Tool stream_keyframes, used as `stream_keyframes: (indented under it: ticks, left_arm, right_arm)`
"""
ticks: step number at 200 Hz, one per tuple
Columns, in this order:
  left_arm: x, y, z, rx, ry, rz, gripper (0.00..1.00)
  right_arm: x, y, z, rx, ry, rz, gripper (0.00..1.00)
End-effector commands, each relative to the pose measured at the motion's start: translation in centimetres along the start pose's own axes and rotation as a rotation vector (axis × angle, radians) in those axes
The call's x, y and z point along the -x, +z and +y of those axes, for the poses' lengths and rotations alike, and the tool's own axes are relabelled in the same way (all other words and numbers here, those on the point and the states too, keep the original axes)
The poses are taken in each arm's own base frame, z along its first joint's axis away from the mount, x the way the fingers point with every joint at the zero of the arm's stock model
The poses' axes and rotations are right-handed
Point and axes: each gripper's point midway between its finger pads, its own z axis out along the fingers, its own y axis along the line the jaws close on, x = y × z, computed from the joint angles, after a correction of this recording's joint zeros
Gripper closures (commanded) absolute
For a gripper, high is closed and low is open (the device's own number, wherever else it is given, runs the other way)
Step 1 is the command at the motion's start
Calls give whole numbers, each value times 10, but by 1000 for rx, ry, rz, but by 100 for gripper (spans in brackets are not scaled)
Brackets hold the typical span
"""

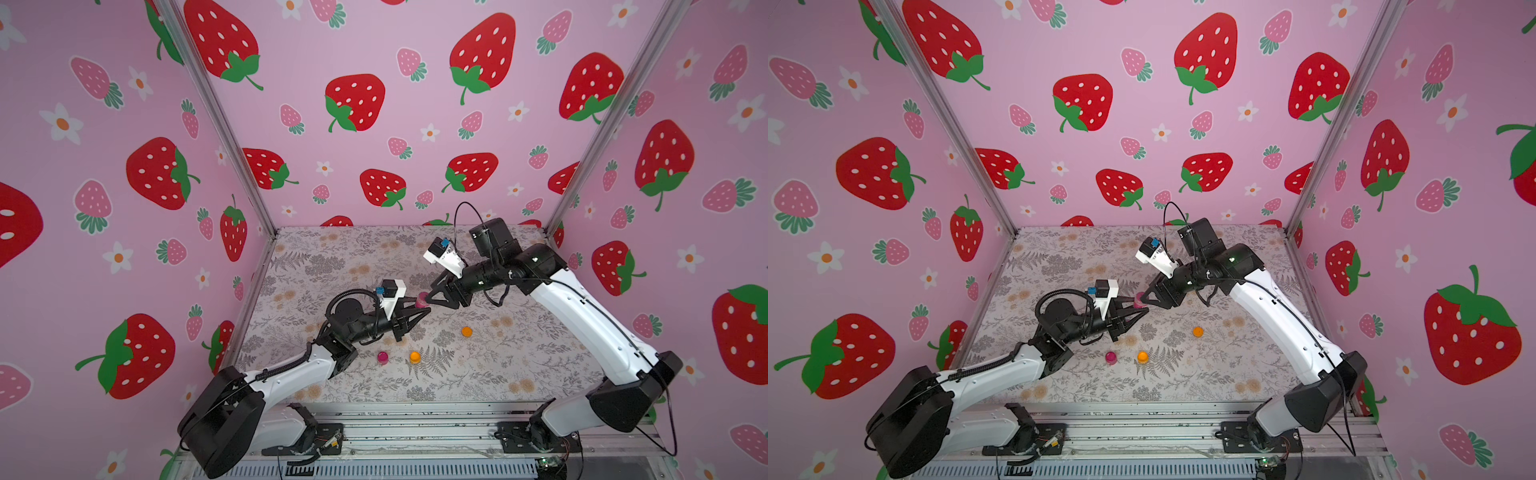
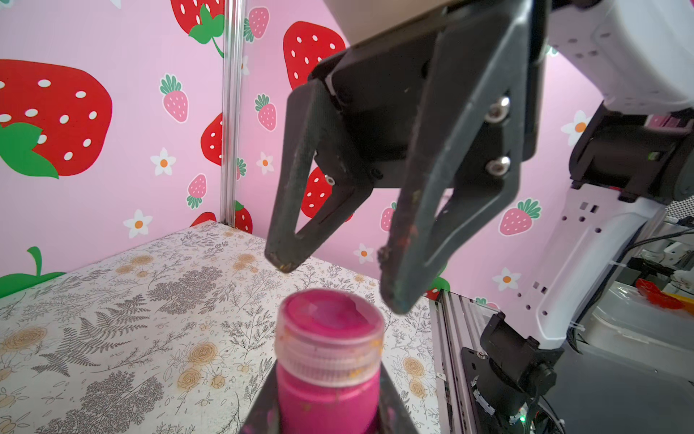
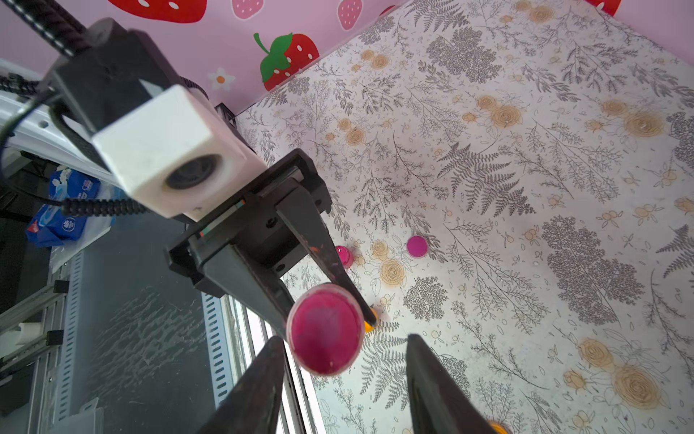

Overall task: Close the paint jar lid
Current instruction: Screw the lid onto the paint jar.

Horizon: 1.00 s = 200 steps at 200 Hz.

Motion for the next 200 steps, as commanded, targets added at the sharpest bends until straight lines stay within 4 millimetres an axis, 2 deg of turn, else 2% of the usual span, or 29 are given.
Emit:
stream_keyframes:
  ticks: [1, 36, 44, 81, 141, 169, 200]
  left_arm:
    - [20, 2, -4, -23, 24, -40, 76]
    - [20, 3, -4, -23, 21, -37, 76]
    - [20, 3, -4, -23, 22, -37, 76]
    - [21, 4, -2, -19, 20, -37, 76]
    - [24, 5, -1, -9, 25, -42, 76]
    - [28, 6, 9, 58, 48, -57, 76]
    - [35, 10, 31, 259, 135, -89, 76]
  right_arm:
    - [-4, 2, 4, 5, -23, 35, 47]
    - [-3, 5, 8, 20, -29, 42, 47]
    - [-2, 5, 9, 26, -30, 41, 51]
    - [-2, 8, 12, 43, -21, 46, 54]
    - [-2, 18, 14, 66, 29, 57, 76]
    - [0, 28, 13, 59, 118, 61, 78]
    - [-4, 57, -3, -10, 384, 103, 81]
